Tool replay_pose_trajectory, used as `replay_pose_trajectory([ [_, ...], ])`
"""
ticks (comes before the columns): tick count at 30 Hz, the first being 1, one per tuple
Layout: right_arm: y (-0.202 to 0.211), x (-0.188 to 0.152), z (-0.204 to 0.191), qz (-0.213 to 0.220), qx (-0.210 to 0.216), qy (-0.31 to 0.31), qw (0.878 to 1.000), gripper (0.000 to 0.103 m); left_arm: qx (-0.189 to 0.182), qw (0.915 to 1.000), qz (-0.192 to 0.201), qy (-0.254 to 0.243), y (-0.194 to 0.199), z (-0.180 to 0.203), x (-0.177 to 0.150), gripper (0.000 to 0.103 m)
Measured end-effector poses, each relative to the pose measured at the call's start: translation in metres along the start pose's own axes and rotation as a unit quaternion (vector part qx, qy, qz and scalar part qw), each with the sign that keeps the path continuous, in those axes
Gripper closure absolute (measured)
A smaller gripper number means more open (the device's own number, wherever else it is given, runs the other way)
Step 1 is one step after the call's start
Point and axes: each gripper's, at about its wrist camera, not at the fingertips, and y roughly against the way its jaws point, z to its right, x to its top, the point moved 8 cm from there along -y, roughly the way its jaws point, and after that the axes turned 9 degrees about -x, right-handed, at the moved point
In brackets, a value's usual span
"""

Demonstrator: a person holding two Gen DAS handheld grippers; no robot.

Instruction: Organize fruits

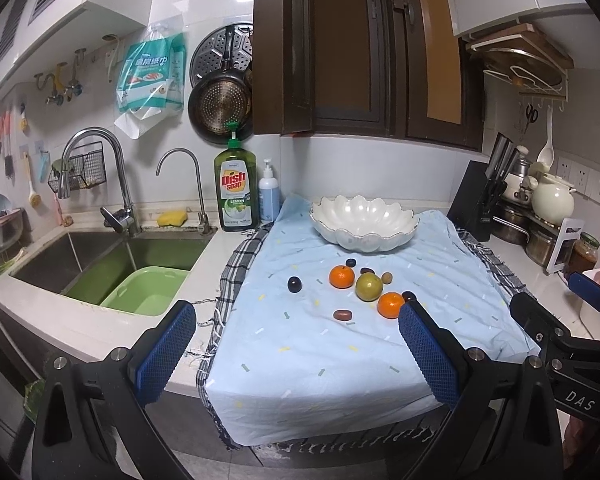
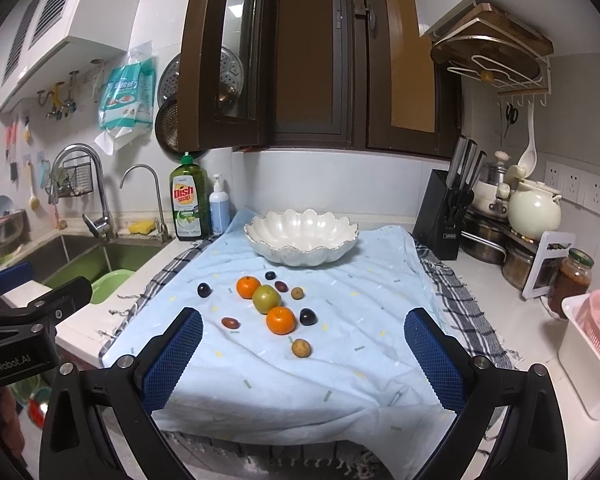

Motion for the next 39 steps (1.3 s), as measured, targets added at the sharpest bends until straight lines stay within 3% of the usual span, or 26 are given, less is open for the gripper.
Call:
replay_pose_trajectory([
  [39,-0.0026,0.0078,-0.0031,0.005,0.003,0.002,1.000,0.000,-0.002,1.0000,0.000,-0.009,-0.0032,0.0017,0.0094,0.000],
])
